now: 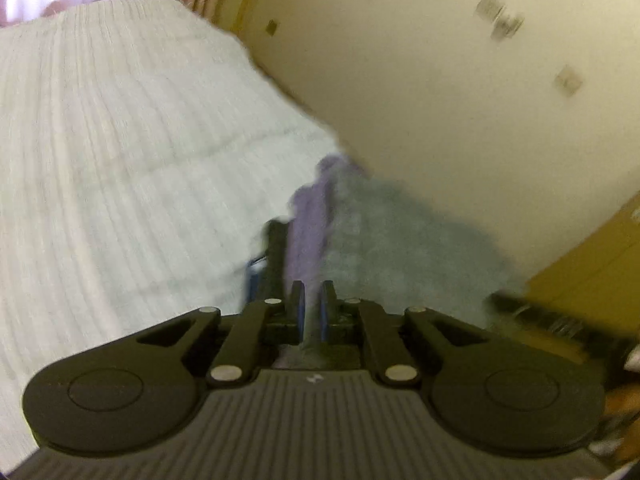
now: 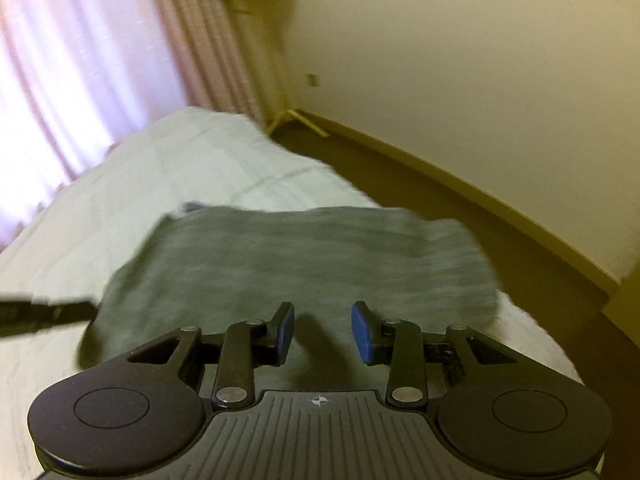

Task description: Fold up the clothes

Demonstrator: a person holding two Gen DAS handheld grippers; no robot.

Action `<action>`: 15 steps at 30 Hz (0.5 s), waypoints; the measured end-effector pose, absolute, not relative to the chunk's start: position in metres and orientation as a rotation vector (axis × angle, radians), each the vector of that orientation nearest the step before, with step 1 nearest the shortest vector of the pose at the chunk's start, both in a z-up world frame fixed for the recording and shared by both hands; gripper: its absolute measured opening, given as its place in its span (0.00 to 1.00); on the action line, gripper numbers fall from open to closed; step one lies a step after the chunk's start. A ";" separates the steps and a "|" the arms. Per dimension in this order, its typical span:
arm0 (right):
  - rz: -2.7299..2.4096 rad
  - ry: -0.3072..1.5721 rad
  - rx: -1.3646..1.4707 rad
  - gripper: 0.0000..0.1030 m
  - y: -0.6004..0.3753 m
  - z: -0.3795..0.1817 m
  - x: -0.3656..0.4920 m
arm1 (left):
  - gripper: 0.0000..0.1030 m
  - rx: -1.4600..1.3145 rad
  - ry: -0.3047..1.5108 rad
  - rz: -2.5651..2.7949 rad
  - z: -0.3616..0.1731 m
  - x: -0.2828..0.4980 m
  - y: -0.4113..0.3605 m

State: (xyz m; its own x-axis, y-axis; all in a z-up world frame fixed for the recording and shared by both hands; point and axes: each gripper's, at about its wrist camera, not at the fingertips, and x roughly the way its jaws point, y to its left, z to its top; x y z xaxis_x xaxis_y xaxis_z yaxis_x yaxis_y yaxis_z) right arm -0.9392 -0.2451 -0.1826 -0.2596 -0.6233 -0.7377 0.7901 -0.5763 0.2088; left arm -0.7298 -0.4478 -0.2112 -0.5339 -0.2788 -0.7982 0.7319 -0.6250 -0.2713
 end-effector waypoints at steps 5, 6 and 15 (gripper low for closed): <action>-2.028 0.209 1.060 0.35 -0.221 -0.175 -0.958 | 0.01 0.860 0.782 -2.188 -0.183 -0.715 -0.441; -2.025 0.201 1.052 0.35 -0.216 -0.171 -0.957 | 0.01 0.860 0.764 -2.232 -0.176 -0.719 -0.435; -1.942 0.317 1.140 0.35 -0.198 -0.177 -0.898 | 0.16 1.072 0.699 -2.271 -0.171 -0.738 -0.384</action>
